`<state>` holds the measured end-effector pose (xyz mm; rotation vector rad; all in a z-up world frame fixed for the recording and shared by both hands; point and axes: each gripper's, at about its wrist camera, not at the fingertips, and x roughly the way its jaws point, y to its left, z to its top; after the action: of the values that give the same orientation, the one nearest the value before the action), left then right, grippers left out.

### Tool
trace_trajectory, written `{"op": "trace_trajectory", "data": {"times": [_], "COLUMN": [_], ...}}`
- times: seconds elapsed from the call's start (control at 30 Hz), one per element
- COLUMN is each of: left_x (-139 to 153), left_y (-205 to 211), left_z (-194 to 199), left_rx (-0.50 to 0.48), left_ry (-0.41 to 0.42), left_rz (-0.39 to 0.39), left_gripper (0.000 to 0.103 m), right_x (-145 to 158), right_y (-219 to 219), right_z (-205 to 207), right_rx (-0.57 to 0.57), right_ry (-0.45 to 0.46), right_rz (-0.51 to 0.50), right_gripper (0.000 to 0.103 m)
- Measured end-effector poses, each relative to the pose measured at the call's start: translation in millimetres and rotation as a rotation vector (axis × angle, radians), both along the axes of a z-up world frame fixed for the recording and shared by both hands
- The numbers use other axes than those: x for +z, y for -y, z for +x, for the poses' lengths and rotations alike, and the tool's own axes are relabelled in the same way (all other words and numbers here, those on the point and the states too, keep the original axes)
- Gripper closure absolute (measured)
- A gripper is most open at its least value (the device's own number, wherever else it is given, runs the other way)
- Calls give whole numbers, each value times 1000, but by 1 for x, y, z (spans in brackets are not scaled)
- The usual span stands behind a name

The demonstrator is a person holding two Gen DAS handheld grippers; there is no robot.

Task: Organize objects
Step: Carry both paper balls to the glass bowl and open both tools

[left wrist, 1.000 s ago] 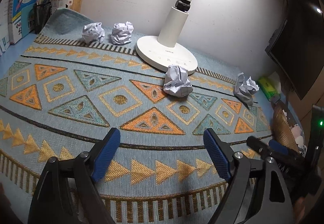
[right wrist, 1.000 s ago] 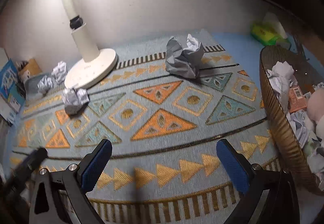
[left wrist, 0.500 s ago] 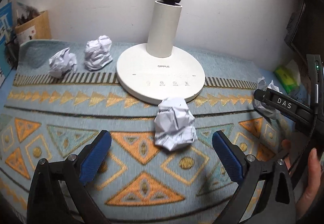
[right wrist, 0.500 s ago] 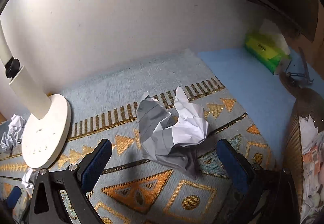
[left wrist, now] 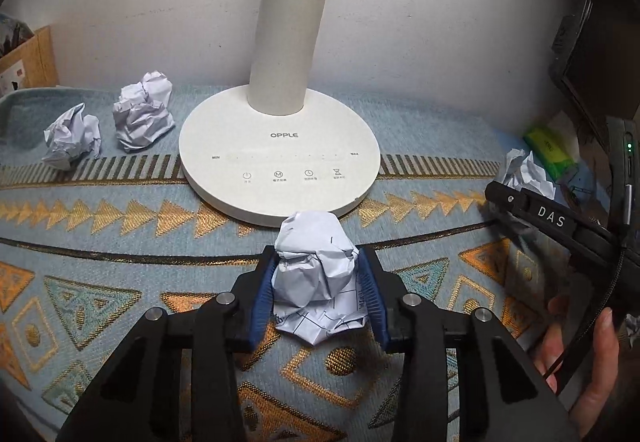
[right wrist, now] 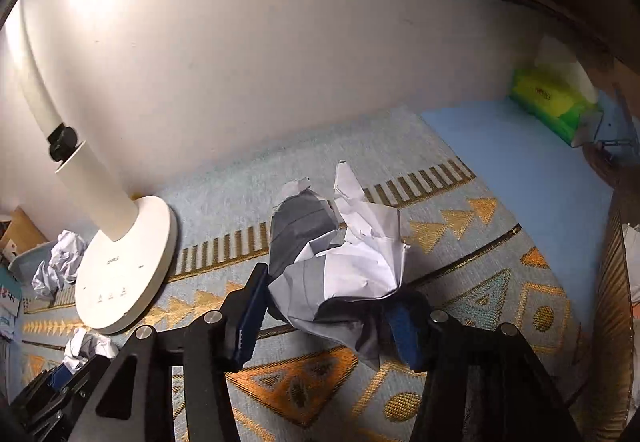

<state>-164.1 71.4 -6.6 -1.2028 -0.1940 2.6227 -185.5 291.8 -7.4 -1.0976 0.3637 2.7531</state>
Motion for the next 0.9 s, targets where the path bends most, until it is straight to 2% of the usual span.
{"op": "trace_trajectory", "data": {"times": [0.07, 0.2, 0.3, 0.47, 0.57, 0.63, 0.77, 0.9], "left_x": [5, 12, 16, 43, 62, 77, 104, 115], "left_y": [1, -3, -8, -19, -21, -34, -89, -152], "left_z": [7, 22, 41, 90, 116, 130, 151, 155], "left_rx": [-16, -21, -47, -78, -91, -119, -231, -359], "left_ry": [-42, -83, -71, -122, -150, -182, -238, -225], "left_rz": [24, 2, 16, 47, 91, 93, 57, 99], "left_gripper": [73, 73, 73, 73, 73, 73, 72, 72], "right_x": [7, 22, 42, 80, 97, 105, 118, 133], "right_y": [10, 25, 29, 6, -21, -48, -105, -162], "right_z": [6, 31, 65, 136, 176, 202, 255, 278], "right_rx": [59, 118, 149, 148, 110, 78, -58, -195], "right_ry": [-37, -72, -107, -183, -210, -226, -270, -242], "right_rz": [-3, -30, -29, -3, -12, -30, -39, 13], "right_gripper": [49, 49, 49, 49, 48, 48, 48, 48]}}
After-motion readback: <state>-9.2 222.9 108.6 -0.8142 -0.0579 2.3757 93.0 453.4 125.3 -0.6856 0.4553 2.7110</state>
